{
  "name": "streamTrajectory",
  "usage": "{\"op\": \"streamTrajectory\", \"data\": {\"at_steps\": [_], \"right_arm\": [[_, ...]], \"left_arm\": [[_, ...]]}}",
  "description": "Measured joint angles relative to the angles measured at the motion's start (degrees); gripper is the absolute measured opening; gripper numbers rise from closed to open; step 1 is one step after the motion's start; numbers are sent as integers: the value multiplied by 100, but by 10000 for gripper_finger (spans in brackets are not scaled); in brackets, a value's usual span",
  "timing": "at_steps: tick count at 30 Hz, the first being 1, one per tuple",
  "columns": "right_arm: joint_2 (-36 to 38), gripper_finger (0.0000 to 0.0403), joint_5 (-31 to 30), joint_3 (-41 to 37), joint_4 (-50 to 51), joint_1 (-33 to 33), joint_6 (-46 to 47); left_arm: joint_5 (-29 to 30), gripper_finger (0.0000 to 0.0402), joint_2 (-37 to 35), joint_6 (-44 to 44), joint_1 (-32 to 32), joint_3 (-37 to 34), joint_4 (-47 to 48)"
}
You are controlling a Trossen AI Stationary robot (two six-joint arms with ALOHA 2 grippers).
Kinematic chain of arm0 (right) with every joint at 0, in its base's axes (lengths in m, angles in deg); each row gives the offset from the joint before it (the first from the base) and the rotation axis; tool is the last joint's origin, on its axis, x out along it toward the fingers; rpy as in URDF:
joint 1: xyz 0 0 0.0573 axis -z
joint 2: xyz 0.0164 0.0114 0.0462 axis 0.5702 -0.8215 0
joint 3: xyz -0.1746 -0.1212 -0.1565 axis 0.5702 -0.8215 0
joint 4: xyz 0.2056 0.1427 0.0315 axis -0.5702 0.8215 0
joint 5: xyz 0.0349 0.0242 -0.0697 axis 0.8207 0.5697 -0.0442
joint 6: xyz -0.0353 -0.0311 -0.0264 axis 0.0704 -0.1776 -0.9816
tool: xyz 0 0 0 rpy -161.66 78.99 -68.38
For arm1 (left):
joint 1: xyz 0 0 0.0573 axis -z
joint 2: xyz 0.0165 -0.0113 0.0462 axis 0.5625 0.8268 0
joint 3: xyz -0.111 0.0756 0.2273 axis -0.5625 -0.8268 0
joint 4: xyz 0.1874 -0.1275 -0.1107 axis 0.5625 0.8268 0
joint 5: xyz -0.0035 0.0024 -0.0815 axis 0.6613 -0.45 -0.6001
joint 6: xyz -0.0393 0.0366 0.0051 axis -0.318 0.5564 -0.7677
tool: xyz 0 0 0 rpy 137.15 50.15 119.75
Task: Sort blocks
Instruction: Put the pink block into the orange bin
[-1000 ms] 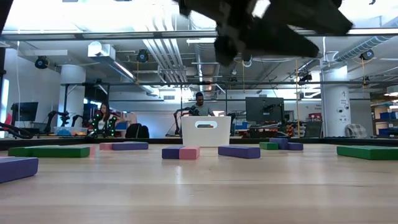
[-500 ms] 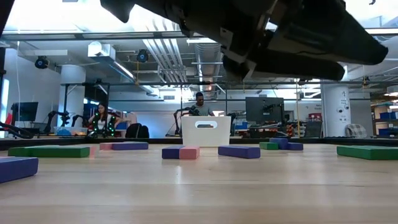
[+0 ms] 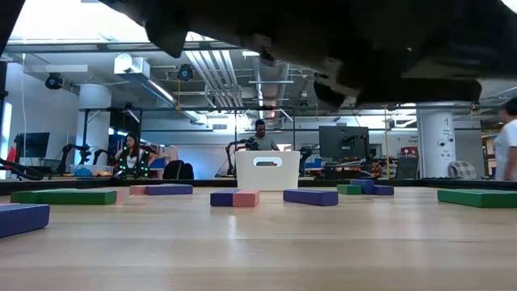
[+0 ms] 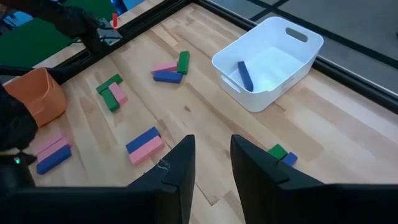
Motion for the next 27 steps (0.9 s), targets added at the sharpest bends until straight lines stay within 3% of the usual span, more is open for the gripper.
{"op": "streamTrajectory", "data": {"at_steps": [10,27], "right_arm": [[2,115,-2,0,2,37,0],[2,130,0,-4,7,57,-144]], "left_arm": [[106,247,768,-101,9,1206,415],[114,315,776,-836,46,1377,901]]}}
